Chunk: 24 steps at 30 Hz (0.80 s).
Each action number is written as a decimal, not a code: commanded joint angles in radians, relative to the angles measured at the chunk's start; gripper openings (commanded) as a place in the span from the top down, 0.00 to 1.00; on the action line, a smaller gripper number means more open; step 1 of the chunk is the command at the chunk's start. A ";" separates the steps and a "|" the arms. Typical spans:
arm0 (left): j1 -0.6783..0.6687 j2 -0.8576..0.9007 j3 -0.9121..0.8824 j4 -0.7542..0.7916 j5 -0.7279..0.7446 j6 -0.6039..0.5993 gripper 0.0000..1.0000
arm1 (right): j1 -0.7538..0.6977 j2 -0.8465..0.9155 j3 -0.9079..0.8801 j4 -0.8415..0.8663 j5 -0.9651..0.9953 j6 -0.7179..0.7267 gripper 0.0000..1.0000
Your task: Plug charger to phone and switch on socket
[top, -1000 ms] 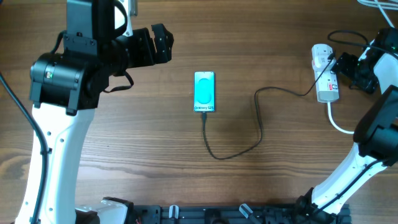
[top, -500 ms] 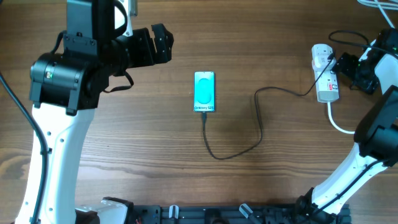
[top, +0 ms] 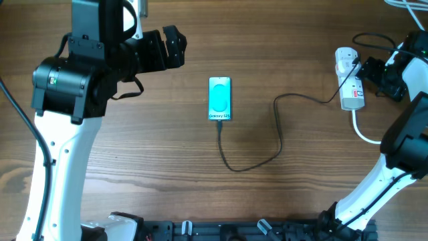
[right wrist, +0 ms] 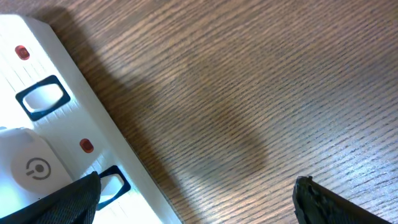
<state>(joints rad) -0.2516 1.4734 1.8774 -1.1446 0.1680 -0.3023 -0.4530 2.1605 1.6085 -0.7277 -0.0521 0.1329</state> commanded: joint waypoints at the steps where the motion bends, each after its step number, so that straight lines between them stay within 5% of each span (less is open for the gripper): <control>1: -0.001 -0.016 -0.005 0.002 -0.013 -0.013 0.00 | 0.047 0.029 -0.014 -0.019 -0.115 -0.051 0.00; 14: -0.001 -0.016 -0.005 0.002 -0.013 -0.013 0.00 | 0.039 -0.020 -0.011 -0.072 -0.002 0.041 0.01; 24: -0.001 -0.016 -0.005 0.002 -0.013 -0.013 0.00 | 0.028 -0.454 -0.012 -0.262 0.014 0.113 0.00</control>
<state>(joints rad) -0.2516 1.4734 1.8774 -1.1446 0.1680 -0.3023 -0.4252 1.8221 1.5917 -0.9432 -0.0505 0.2012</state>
